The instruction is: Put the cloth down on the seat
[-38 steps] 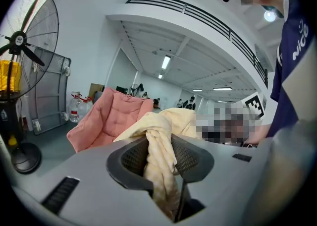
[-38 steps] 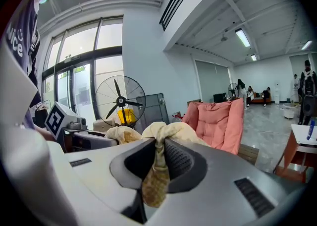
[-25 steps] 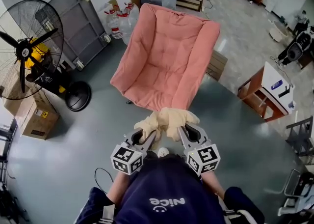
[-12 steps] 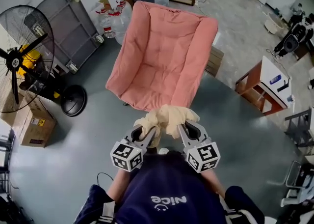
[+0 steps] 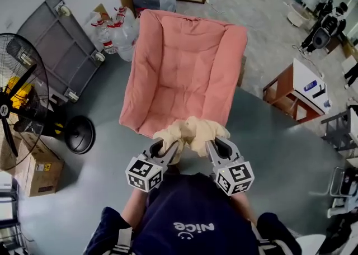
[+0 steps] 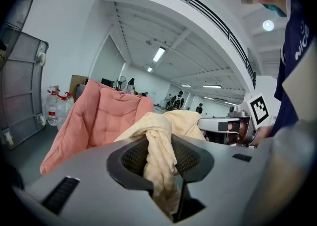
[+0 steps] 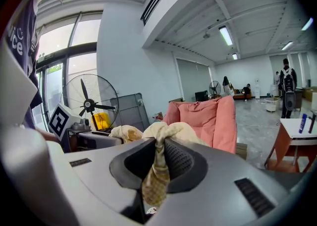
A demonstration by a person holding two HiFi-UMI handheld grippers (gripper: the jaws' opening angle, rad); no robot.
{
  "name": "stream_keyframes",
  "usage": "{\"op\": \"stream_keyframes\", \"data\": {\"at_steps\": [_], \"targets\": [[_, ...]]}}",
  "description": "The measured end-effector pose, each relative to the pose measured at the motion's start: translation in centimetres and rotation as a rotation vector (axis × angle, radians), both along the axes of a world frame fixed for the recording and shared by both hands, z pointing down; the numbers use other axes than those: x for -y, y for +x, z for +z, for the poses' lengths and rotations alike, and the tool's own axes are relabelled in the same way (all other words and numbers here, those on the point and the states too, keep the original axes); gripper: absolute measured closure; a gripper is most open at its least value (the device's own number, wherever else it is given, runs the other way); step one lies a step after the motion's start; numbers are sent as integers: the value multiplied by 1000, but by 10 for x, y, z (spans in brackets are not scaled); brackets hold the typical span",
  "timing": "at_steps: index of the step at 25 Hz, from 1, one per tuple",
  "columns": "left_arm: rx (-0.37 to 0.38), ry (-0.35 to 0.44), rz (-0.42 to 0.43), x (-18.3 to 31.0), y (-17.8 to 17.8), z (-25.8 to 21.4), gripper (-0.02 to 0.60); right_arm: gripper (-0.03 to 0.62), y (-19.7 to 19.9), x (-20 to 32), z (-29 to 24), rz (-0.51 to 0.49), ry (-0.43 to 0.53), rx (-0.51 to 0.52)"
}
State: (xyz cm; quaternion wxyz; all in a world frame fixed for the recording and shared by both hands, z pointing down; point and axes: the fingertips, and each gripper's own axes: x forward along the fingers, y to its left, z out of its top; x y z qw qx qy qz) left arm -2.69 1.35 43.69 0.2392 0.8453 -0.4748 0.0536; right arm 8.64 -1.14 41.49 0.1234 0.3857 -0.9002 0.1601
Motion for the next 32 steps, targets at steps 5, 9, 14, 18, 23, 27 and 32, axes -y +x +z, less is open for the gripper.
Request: {"op": "stream_keyframes", "data": {"at_steps": [5,9,14,18,23,27,32], "targets": [[18,6,54,45,-48,-1,446,520,-47,34,0,47,-1,2],[16,-2,86,60,-60,3,446,520,-58,44,6,85,-4,7],[14,-18,129,81,-93,7,446,519,-91,61,11,127,-19,9],[10,-17,141,93,-107,9,446,519,-105,74,17,137,-33,3],[-3,-46,144,109,-110,18,446,520,-108,91,25,141,-62,-7],[-3,-62,147,124,-109,22,447,519,-108,107,30,140,-83,-12],[-19,-81,115,148,-109,28,446,520,-109,130,32,110,-96,-24]]}}
